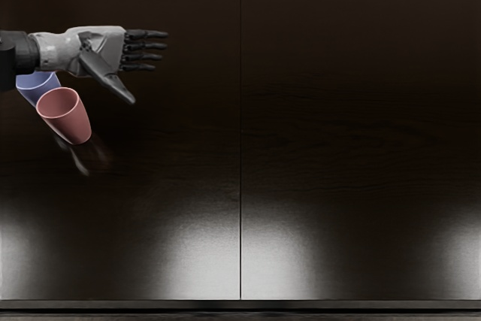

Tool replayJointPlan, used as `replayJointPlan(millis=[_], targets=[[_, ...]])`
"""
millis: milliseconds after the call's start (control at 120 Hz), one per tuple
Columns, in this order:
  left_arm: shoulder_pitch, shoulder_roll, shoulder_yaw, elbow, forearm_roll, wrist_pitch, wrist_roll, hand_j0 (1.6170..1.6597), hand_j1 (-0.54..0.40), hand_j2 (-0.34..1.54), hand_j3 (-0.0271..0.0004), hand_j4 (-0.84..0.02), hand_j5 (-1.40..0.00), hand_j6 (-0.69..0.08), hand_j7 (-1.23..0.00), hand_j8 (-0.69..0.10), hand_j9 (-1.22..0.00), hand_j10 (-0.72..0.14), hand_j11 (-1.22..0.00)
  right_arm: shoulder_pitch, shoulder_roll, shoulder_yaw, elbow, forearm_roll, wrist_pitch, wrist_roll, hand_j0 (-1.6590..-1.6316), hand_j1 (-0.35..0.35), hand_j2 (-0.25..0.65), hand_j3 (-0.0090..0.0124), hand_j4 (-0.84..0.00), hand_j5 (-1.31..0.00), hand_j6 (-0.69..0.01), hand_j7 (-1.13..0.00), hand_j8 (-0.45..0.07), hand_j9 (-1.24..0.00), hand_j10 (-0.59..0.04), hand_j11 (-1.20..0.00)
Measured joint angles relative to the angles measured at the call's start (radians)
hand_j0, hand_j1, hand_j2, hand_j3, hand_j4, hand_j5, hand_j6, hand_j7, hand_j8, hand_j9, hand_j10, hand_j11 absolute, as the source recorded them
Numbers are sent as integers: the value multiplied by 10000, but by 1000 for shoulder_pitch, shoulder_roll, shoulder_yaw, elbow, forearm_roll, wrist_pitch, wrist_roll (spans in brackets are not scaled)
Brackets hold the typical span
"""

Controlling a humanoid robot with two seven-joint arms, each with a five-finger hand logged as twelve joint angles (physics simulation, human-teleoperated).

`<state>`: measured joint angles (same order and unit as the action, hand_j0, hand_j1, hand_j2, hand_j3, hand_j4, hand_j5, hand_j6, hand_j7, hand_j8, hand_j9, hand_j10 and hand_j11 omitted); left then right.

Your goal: Pick up cup and place in cup with left hand

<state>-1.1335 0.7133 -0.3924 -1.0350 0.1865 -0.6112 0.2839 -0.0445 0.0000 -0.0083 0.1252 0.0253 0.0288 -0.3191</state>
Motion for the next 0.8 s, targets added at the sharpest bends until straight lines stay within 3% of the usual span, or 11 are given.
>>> replayJointPlan(millis=[100, 267, 458, 608, 675, 800], targets=[[-14, -1, 0, -15, 3, 0, 3, 16581, 3307, 38, 0, -165, -207, -165, -206, -163, -206, -161, -205, -1, 0, -1, 0, -2, 0, 0, -16581, -3491, 1, 0, -4, -1, -6, 0, -4, 0, -3, 0], [-99, 1, -1, -19, 92, 0, 7, 16581, 3307, 37, 0, -168, -207, -168, -206, -166, -206, -163, -205, -4, 0, -1, 1, -3, 1, 0, -16581, -3491, 1, 0, -4, -1, -6, 0, -4, 0, -3, 0], [-186, -19, -3, -19, 305, 0, 44, 16581, 3306, 37, 0, -175, -208, -177, -207, -174, -207, -169, -206, -5, 0, 0, 1, -4, 1, 0, -16581, -3491, 1, 0, -4, -1, -6, 0, -4, 0, -3, 0], [-218, -5, 1, -39, 445, 0, 73, 16581, 3298, 35, 0, -194, -219, -200, -217, -196, -216, -186, -215, -5, 0, 0, 1, -4, 1, 0, -16581, -3491, 0, 0, -4, -1, -7, 0, -5, -1, -4, 0], [-300, 39, 46, -71, 474, 0, 79, 16581, 3296, 37, 0, -193, -221, -199, -220, -195, -219, -186, -218, -5, 0, 0, 1, -4, 1, 0, -16581, -3491, 1, 0, -4, -1, -6, 0, -4, 0, -3, 0], [-365, 78, 171, -158, 512, 0, 78, 16581, 3293, 39, 0, -197, -225, -203, -224, -199, -222, -190, -222, -5, 0, 0, 1, -4, 1, 0, -16581, -3491, 1, 0, -3, -1, -5, 0, -4, 0, -3, 0]])
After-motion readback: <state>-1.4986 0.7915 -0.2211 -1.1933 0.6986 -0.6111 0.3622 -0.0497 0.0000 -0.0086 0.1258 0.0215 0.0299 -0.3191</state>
